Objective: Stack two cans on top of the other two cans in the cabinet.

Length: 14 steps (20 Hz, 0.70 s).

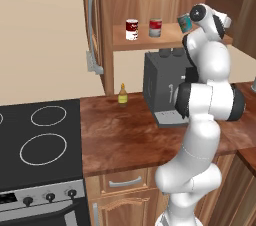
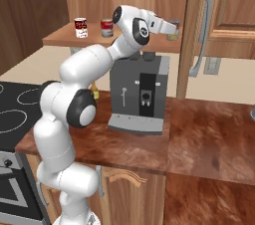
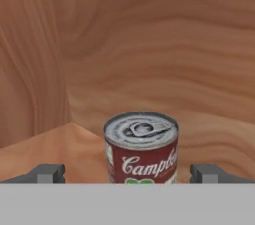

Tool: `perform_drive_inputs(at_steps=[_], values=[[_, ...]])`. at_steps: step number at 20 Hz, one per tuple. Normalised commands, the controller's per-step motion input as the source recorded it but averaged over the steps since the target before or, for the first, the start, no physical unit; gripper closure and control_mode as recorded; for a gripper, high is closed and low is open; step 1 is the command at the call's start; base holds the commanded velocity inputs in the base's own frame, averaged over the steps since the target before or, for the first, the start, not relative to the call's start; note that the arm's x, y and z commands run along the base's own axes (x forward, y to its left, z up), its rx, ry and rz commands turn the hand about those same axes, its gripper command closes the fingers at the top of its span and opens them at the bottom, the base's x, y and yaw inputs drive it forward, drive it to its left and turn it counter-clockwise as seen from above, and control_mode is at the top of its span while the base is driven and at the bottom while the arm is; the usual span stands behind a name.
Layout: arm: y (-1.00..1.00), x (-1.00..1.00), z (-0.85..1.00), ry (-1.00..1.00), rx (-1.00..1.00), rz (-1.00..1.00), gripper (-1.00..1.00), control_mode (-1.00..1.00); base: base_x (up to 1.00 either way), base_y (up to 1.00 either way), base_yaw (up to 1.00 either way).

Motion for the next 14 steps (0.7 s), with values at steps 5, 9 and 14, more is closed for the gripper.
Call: perform_drive_inputs(at_steps=[5,9,14], values=[[-0.07,0.05,0.00,0.00,0.00,0.00,-1.00,-1.00,0.00,0.00,0.00],[-0.16,0.01,0.00,0.00,0.00,0.00,-1.00,-1.00,0.00,0.00,0.00],[-0.17,0.00,0.00,0.00,0.00,0.00,-1.00,-1.00,0.00,0.00,0.00]])
